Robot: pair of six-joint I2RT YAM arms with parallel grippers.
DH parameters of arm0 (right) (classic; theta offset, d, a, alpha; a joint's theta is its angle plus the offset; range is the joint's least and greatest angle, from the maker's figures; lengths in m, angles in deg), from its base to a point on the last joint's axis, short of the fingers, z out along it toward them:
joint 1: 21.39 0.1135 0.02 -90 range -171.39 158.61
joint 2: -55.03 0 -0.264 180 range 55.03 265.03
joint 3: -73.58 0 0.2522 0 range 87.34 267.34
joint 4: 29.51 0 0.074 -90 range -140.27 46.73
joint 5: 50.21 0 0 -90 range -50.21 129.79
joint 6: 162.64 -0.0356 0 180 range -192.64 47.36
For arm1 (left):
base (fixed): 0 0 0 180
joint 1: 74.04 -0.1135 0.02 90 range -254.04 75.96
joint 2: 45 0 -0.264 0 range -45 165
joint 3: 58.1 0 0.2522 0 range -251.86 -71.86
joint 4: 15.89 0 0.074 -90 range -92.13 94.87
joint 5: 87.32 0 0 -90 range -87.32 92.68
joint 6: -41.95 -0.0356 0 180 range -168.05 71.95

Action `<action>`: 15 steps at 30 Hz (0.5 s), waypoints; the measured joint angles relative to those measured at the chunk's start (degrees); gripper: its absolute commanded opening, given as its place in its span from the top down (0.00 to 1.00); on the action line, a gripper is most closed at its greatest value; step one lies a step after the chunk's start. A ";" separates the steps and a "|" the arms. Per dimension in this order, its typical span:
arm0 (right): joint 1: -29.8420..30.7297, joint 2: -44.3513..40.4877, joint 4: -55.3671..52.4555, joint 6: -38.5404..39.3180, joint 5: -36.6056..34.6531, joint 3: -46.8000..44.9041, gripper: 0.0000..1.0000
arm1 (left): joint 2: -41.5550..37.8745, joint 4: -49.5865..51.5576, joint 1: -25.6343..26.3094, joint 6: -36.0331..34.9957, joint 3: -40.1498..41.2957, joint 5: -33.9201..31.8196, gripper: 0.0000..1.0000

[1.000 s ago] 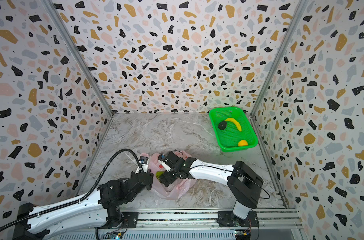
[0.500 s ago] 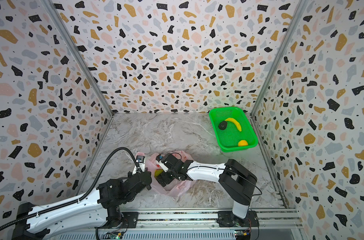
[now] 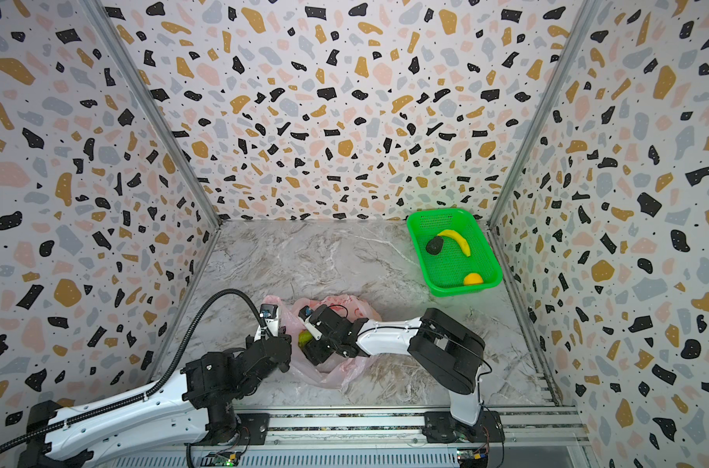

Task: Untie the knot of the plastic bag and take out the fruit
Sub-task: Pick up the fruit from the plastic bag.

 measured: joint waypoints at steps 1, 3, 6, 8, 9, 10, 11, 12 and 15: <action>0.02 -0.22 0.02 0.15 -0.26 -0.04 0.42 | -0.02 -0.02 0.00 0.00 0.00 0.00 1.00; 0.04 -1.01 0.00 0.13 -0.50 -0.35 0.47 | -0.04 -0.07 0.00 -0.02 0.00 0.00 1.00; 0.04 -3.08 -0.28 0.11 -0.85 -1.27 0.52 | -0.09 -0.44 0.00 -0.15 0.07 0.00 1.00; 0.04 -4.83 -0.57 0.09 -0.92 -1.86 0.52 | -0.13 -0.59 0.00 -0.28 0.07 0.00 1.00; 0.04 -5.70 -0.74 0.07 -0.92 -2.14 0.52 | -0.22 -0.70 0.00 -0.37 0.07 0.00 1.00; 0.04 -6.71 -1.05 -0.02 -0.94 -2.43 0.52 | -0.35 -0.81 0.00 -0.44 0.09 -0.02 1.00; 0.04 -7.72 -1.36 -0.11 -0.94 -2.78 0.52 | -0.50 -0.87 0.00 -0.44 0.09 -0.02 1.00; 0.04 -8.57 -1.62 -0.17 -0.94 -3.13 0.52 | -0.66 -0.90 0.00 -0.46 0.13 -0.02 1.00; 0.04 -11.26 -2.95 -0.37 -0.85 -3.98 0.52 | -1.22 -1.07 0.00 -0.57 0.37 -0.07 1.00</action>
